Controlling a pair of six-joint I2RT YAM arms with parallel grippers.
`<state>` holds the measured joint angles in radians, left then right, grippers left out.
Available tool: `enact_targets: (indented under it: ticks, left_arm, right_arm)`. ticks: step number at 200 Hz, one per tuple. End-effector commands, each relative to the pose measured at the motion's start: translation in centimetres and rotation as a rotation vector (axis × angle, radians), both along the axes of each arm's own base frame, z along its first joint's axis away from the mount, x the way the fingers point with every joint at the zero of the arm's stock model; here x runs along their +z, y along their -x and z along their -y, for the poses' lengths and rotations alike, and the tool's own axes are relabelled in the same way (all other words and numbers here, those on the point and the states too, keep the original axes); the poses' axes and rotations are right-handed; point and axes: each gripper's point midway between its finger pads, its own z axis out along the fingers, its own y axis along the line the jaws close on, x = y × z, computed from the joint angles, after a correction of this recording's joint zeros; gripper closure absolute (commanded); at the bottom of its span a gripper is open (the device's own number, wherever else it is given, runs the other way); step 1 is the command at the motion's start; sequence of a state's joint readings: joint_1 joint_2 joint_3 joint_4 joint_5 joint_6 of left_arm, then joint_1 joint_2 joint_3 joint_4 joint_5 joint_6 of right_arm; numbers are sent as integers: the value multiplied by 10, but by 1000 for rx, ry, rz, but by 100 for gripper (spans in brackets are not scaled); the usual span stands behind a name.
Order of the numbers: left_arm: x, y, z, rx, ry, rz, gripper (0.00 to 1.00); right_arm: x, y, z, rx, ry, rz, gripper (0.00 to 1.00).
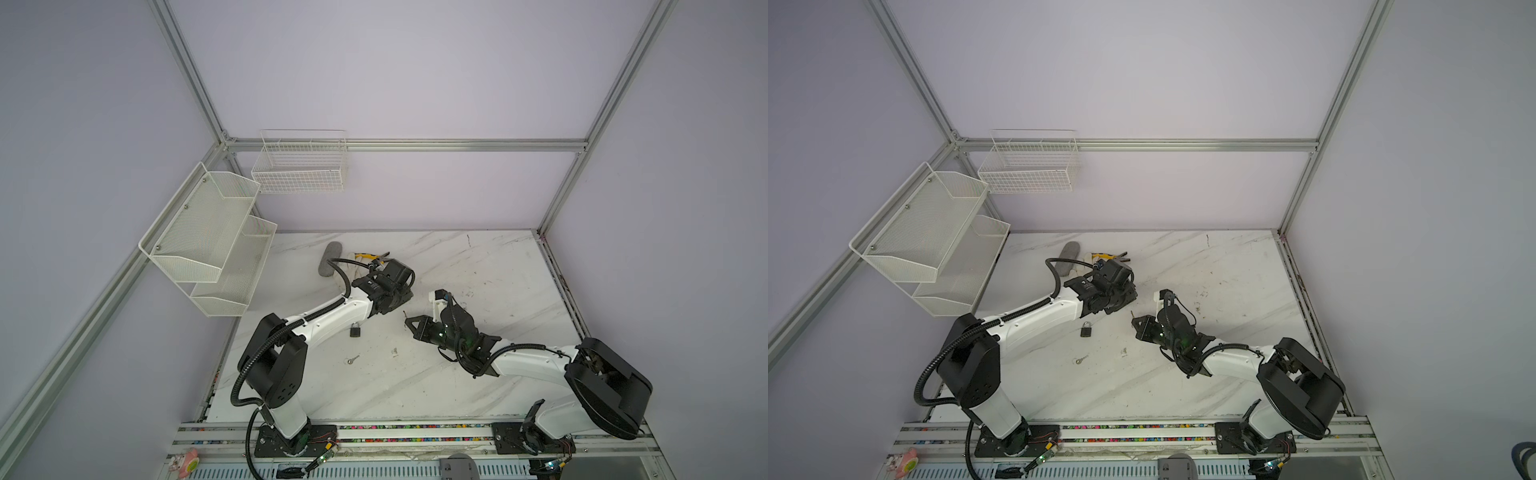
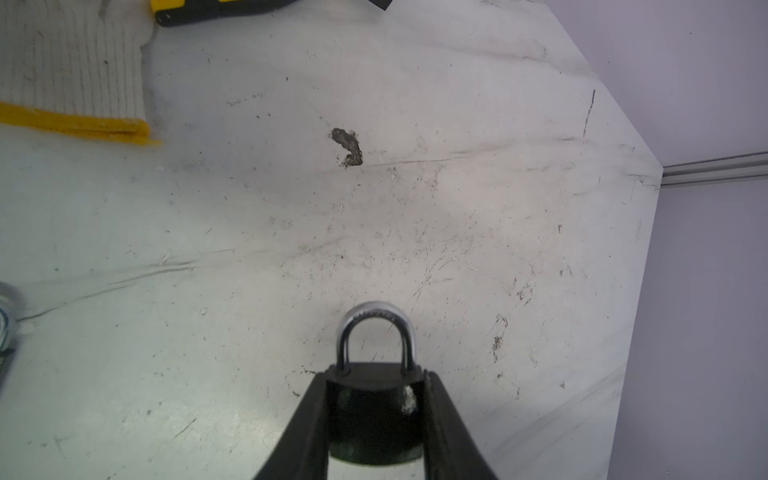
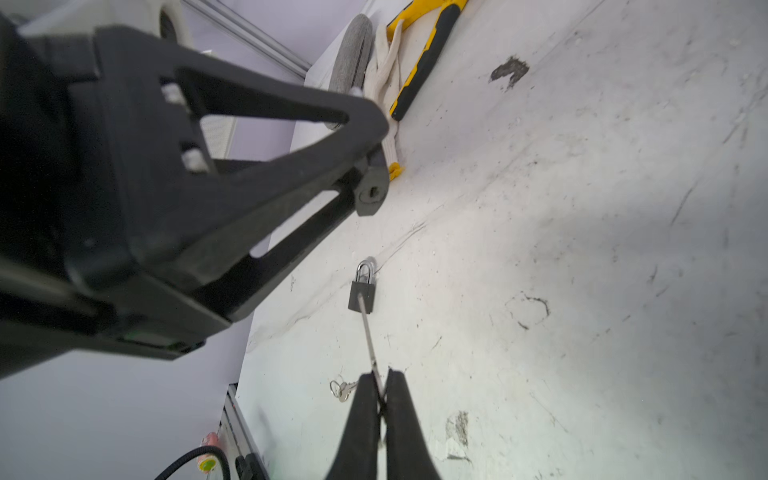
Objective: Unlock with the key
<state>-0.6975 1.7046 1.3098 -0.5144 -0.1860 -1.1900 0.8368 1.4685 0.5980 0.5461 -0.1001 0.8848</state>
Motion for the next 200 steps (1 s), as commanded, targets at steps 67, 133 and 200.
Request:
enact_targets:
  ticks: [67,133,200]
  left_arm:
    - [23,6,4,-35,39,59,100]
    - [21,9,2,-52,24,61,100]
    - [21,9,2,-65,17,65,100]
  right_arm:
    - [12,-20,-6,-45,-8,54,100]
    - [15,-25,-3,-42,-9,59,100]
    - [19,-29,-5,-19,-17,64,100]
